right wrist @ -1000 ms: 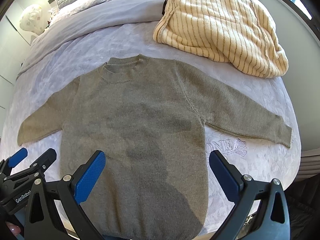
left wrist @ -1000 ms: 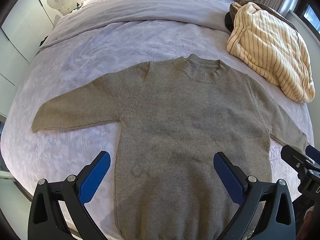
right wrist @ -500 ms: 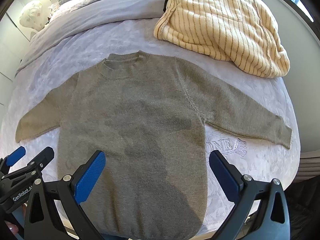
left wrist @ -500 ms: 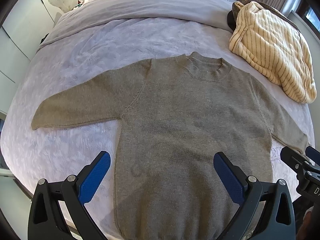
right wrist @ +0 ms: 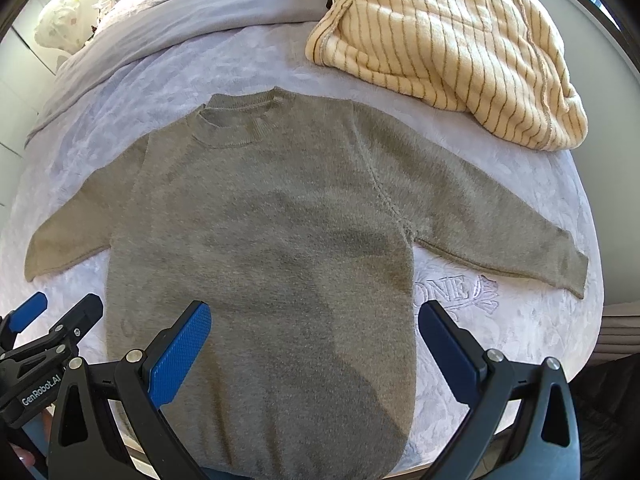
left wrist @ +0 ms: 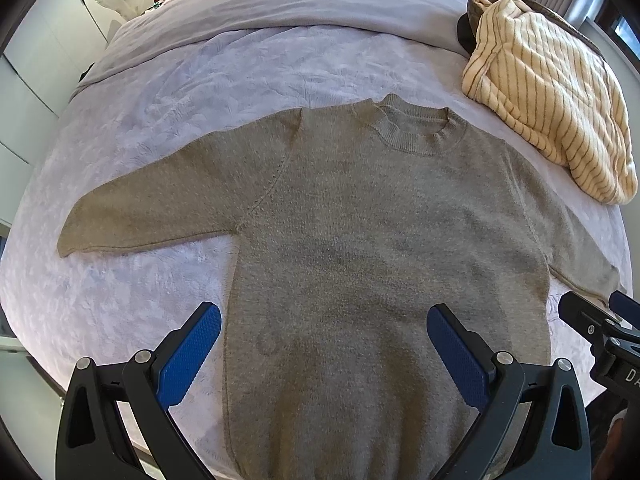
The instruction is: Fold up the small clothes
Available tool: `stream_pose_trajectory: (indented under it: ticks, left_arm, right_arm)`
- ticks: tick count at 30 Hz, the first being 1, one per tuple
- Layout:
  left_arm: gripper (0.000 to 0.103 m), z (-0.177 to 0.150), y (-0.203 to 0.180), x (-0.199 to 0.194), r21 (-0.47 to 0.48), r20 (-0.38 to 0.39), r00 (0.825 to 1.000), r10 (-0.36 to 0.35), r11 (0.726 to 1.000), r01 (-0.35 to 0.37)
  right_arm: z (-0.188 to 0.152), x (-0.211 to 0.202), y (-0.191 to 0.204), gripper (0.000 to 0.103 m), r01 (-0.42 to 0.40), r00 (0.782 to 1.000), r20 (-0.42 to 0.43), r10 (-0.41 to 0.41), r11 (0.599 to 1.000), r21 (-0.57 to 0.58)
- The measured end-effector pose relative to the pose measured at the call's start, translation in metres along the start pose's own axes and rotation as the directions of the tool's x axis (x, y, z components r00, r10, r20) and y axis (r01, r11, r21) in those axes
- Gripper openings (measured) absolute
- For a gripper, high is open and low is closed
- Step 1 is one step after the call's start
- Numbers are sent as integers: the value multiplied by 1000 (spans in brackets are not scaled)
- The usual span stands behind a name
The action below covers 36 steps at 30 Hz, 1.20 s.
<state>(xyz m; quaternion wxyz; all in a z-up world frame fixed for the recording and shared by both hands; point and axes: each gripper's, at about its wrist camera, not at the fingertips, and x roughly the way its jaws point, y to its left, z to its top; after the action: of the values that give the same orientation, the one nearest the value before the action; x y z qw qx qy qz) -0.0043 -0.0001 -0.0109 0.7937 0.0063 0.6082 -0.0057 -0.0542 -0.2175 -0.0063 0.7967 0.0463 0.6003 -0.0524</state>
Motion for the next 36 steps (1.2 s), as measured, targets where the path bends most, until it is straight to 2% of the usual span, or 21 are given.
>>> stream_pose_trajectory:
  ticks: [15, 22, 26, 30, 32, 36]
  left_arm:
    - [103, 4, 2, 13, -8, -18, 1000, -19, 1000, 19]
    - [103, 6, 27, 24, -66, -20, 993, -115, 991, 114]
    - [103, 7, 71, 42, -173, 2, 984, -177, 969, 175]
    - [103, 5, 130, 60, -276, 33, 989, -141, 950, 144]
    - [103, 3, 168, 71, -341, 51, 992, -117, 932, 127]
    - [103, -4, 252, 93, -497, 92, 993, -71, 861, 107]
  right_arm:
    - [12, 12, 6, 103, -13, 1000, -18, 13, 1000, -8]
    - [8, 11, 23, 103, -72, 997, -16, 71, 997, -42]
    - [-2, 6, 52, 103, -92, 995, 11, 95, 988, -127]
    - [-12, 9, 84, 103, -124, 992, -2, 125, 979, -163]
    - [-17, 13, 99, 103, -128, 992, -16, 127, 977, -170]
    - [-30, 23, 130, 103, -129, 991, -53, 121, 972, -198]
